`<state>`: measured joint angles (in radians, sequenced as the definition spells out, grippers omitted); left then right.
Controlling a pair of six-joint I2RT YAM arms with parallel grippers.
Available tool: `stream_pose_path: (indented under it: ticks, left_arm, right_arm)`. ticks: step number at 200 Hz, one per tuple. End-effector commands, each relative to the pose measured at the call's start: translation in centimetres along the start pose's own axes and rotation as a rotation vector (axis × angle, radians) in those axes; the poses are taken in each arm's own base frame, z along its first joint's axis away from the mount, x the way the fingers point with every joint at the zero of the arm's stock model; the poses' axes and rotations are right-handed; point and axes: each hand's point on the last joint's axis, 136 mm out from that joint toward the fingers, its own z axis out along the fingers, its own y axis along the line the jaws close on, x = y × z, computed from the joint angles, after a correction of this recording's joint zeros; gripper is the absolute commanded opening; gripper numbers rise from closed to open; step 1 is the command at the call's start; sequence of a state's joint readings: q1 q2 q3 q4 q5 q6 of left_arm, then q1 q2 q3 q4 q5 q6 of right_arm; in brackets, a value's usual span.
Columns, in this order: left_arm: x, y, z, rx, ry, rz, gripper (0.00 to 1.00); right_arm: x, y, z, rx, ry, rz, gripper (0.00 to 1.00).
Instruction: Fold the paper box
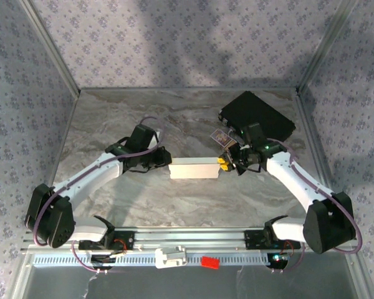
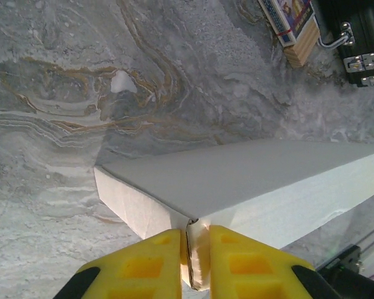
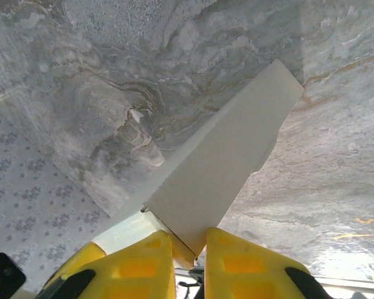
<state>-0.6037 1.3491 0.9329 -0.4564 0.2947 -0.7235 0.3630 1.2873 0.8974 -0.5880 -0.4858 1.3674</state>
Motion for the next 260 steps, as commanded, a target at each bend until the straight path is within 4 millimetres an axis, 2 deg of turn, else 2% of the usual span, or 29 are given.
stream_pose_path:
  ticks: [1, 19, 46, 60, 71, 98, 113, 126, 151, 196, 225, 246, 260]
  left_arm:
    - [6.6, 6.3, 1.6, -0.26, 0.227, 0.012, 0.15]
    - [6.3, 5.8, 1.3, -0.25, 0.213, 0.007, 0.15]
    - [5.9, 5.3, 0.9, -0.238, 0.189, -0.003, 0.15]
    - [5.8, 5.1, 0.9, -0.229, 0.185, -0.005, 0.15]
    - [5.7, 4.9, 0.8, -0.226, 0.183, -0.001, 0.15]
    - [5.6, 5.0, 0.9, -0.233, 0.186, 0.004, 0.15]
    - [5.7, 5.0, 1.0, -0.232, 0.186, 0.004, 0.15]
    - [5.6, 4.9, 0.9, -0.234, 0.181, 0.006, 0.15]
    - [5.5, 4.8, 0.9, -0.233, 0.178, 0.006, 0.15]
    - [5.3, 4.6, 1.0, -0.229, 0.169, 0.004, 0.15]
    - [5.2, 4.4, 0.9, -0.227, 0.159, 0.009, 0.15]
    - [4.9, 4.4, 0.6, -0.227, 0.143, 0.011, 0.15]
    - [4.7, 4.2, 0.2, -0.223, 0.125, 0.013, 0.17]
  right_arm:
    - [-1.3, -9.2, 0.9, 0.364, -0.08, 0.132, 0.13]
    - [-1.2, -7.4, 0.5, 0.311, -0.089, 0.1, 0.18]
    - [-1.0, -3.6, -1.4, 0.216, -0.142, 0.053, 0.45]
    - [-1.0, -1.1, -2.7, 0.137, -0.202, 0.047, 0.56]
    - [-0.9, 0.0, -3.4, 0.1, -0.232, 0.084, 0.63]
    - [-0.1, 0.7, -2.9, 0.061, -0.227, 0.235, 0.69]
    - [-0.1, 2.0, -2.2, 0.024, -0.234, 0.265, 0.73]
    - [0.0, 2.1, -1.7, 0.056, -0.225, 0.293, 0.77]
    - [1.0, 2.1, -0.3, 0.12, -0.166, 0.347, 0.78]
    - [1.3, 1.5, 2.2, 0.194, -0.135, 0.389, 0.74]
    - [1.0, 1.2, 3.1, 0.21, -0.164, 0.371, 0.64]
    - [0.6, 0.8, 3.9, 0.233, -0.168, 0.339, 0.53]
    - [0.5, 0.6, 4.5, 0.243, -0.161, 0.318, 0.5]
